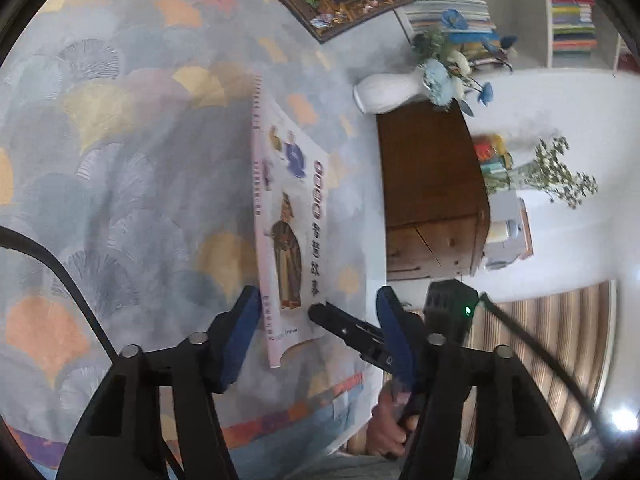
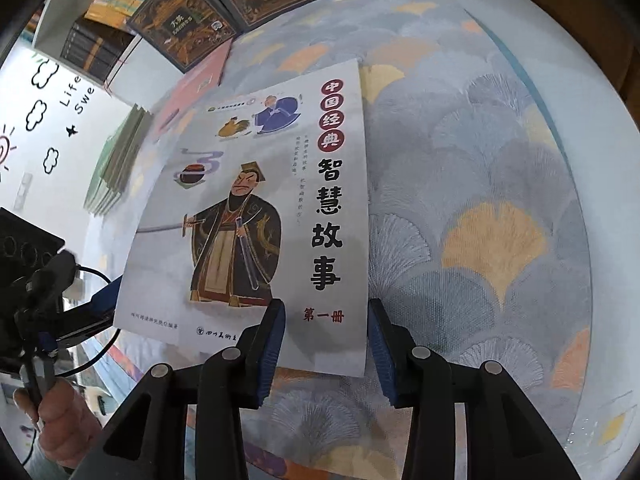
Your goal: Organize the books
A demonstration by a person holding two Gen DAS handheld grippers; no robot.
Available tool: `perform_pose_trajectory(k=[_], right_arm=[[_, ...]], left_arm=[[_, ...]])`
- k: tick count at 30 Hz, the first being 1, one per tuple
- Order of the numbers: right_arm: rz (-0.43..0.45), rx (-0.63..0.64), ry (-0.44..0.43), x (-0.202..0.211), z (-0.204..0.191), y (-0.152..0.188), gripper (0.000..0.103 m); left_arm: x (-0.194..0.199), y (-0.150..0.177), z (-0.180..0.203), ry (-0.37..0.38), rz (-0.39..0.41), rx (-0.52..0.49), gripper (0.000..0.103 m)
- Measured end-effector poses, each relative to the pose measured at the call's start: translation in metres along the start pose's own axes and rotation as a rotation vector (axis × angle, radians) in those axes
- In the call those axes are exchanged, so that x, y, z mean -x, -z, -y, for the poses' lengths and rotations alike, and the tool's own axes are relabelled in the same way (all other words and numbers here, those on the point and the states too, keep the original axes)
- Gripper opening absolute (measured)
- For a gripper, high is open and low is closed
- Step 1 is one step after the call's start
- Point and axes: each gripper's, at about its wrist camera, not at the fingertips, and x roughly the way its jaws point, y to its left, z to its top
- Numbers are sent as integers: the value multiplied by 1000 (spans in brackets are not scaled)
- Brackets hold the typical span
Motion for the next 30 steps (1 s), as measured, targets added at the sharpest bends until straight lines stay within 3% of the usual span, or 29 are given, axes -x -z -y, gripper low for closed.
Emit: perform_pose_trajectory(k=[4, 10, 13, 21, 27, 30], right_arm=[[4, -4, -7, 0, -2, 2, 41], [2, 5, -8, 0, -3, 3, 46], [-32, -27, -41, 1, 4, -4, 46], [-82, -311, -273, 8, 57, -9, 55], [-60, -435, -449, 3, 83, -10, 56], [-42, -462, -482, -6, 88, -20, 57]], left_arm=[[-14, 3, -12, -101, -6, 4, 29], [-40, 7, -18, -128, -60, 33, 22], [-50, 0, -11, -82, -73, 60, 22], [-62, -13, 3, 88, -144, 149, 22], [-61, -23, 1, 181, -147, 229, 22], [-59, -29, 0, 219, -154, 256, 22]])
